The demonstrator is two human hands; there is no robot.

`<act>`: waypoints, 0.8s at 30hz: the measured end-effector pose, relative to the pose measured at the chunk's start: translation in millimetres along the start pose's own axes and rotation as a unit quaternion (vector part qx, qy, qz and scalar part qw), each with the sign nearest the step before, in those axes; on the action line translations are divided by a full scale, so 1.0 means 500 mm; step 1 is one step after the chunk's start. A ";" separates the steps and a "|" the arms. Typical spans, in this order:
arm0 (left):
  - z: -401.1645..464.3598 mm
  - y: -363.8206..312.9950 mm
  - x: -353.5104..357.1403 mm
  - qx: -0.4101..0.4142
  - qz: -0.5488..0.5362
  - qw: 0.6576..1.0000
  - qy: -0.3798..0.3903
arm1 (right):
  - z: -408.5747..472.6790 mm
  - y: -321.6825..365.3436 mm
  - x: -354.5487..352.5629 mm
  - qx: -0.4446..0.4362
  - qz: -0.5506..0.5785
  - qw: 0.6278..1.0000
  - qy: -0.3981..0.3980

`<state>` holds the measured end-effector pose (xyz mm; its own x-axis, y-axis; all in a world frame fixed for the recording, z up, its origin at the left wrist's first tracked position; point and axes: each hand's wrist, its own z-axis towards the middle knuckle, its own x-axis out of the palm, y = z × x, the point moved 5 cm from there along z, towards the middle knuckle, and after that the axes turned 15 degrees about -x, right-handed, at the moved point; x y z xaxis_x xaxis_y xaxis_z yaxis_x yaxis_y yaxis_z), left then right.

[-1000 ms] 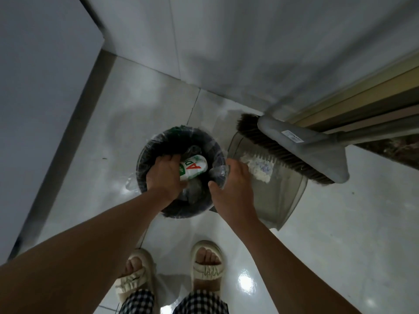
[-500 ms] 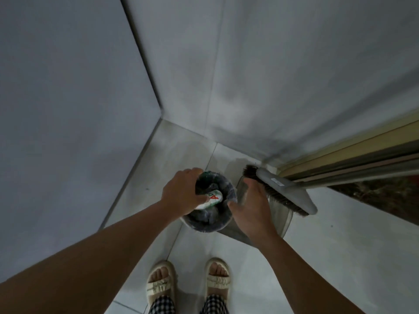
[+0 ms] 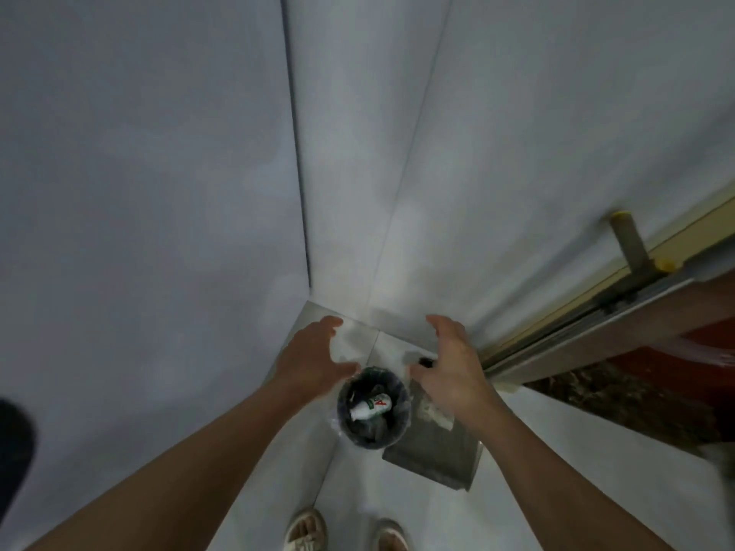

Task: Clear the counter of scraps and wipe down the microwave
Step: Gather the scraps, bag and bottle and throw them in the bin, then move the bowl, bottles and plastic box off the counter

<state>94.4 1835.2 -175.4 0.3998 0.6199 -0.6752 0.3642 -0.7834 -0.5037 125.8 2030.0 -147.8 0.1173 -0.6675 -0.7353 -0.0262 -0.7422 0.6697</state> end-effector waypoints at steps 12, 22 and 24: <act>-0.294 -0.037 -0.192 -0.005 -0.052 0.986 -0.156 | -0.107 0.217 -0.153 -0.114 -0.051 0.992 0.024; -0.585 0.041 -0.251 -0.090 -0.128 0.954 -0.256 | -0.256 0.414 -0.168 -0.278 -0.025 0.953 0.119; -0.641 0.075 -0.264 -0.115 -0.142 0.944 -0.276 | -0.288 0.458 -0.151 -0.308 -0.023 0.941 0.140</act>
<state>324.8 1738.4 67.4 -0.2163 0.6361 -0.7407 0.5891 -0.5200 -0.6185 254.1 1919.2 76.1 0.3634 -0.5295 -0.7666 0.5551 -0.5378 0.6346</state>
